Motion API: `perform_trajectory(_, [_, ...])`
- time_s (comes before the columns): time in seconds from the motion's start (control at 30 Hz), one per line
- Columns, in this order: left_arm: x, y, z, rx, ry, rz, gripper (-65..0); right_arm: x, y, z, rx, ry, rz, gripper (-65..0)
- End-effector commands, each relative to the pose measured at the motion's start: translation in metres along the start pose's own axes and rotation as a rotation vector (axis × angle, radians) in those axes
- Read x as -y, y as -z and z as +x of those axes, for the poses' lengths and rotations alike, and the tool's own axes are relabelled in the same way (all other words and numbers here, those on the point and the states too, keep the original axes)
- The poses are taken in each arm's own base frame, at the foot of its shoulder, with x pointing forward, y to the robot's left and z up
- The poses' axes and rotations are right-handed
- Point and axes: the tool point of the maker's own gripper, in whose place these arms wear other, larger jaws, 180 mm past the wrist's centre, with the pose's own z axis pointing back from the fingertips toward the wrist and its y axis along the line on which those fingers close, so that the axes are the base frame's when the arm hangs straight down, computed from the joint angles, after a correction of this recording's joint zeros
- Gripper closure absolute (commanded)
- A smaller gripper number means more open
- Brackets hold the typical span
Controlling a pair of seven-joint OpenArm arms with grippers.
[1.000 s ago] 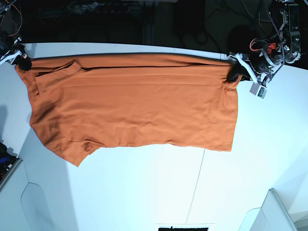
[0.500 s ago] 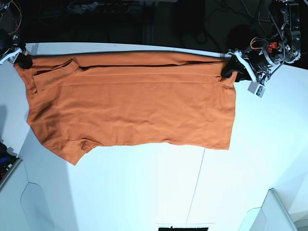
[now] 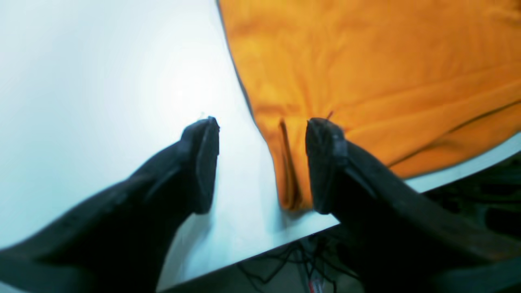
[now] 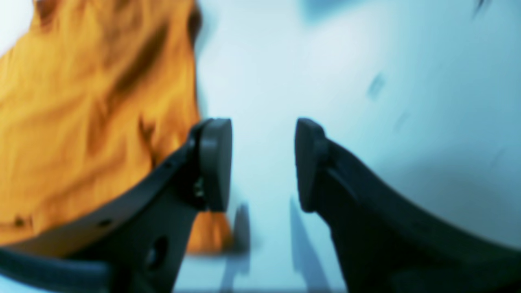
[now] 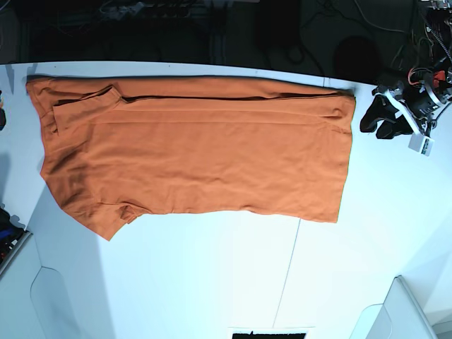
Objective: Layout the t-shirt on the table in an organized manner, then fold the t-shirt properly
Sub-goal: 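Lay the folded edge down, then open both grippers and withdraw, then grasp the opposite side edge of the shirt with both grippers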
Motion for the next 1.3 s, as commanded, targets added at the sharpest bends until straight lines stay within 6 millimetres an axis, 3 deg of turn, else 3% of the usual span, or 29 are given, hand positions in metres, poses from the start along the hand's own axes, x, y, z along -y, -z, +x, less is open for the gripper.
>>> perform_trajectory(0.0, [-0.001,-0.006,0.017,0.047,0.034,-0.01,-36.6,-0.001,-0.005,0.039,0.099,-0.035,0.006,-25.5])
perform_trajectory(0.13, [-0.002,-0.008,0.035,0.123,0.045,-0.008,-36.6,-0.01,0.009,0.08,0.178,-0.052,0.011,-25.5])
perform_trajectory(0.23, [-0.004,-0.006,0.053,0.16,0.069,-0.004,-37.5,-0.02,0.038,0.095,0.182,-0.04,0.013,-25.5])
perform_trajectory(0.43, [-0.006,-0.004,0.077,0.18,0.134,-0.002,-40.9,-0.045,0.107,0.103,0.11,-0.057,0.03,-37.6])
perform_trajectory(0.6, [0.004,0.009,0.098,0.192,0.2,-0.024,-40.9,-0.057,0.144,0.09,0.009,-0.018,0.05,-37.6])
perform_trajectory(0.7, [0.002,0.026,0.106,0.183,0.23,-0.001,-40.9,-0.062,0.155,0.069,-0.048,0.014,0.066,-37.6])
perform_trajectory(0.83, [-0.016,0.057,0.115,0.129,0.243,0.051,-40.8,-0.078,0.164,0.048,-0.086,0.028,0.105,-37.6])
perform_trajectory(0.97, [-0.041,0.086,0.132,0.143,0.15,0.091,-40.8,-0.09,0.169,0.042,-0.094,0.031,0.13,-37.6])
perform_trajectory(1.1, [-0.063,0.111,0.132,0.117,0.015,0.1,-40.8,-0.096,0.171,0.04,-0.095,0.036,0.139,-37.5])
perform_trajectory(1.27, [-0.069,0.136,0.126,0.118,-0.114,0.072,-40.8,-0.096,0.171,0.042,-0.091,0.037,0.14,-37.5])
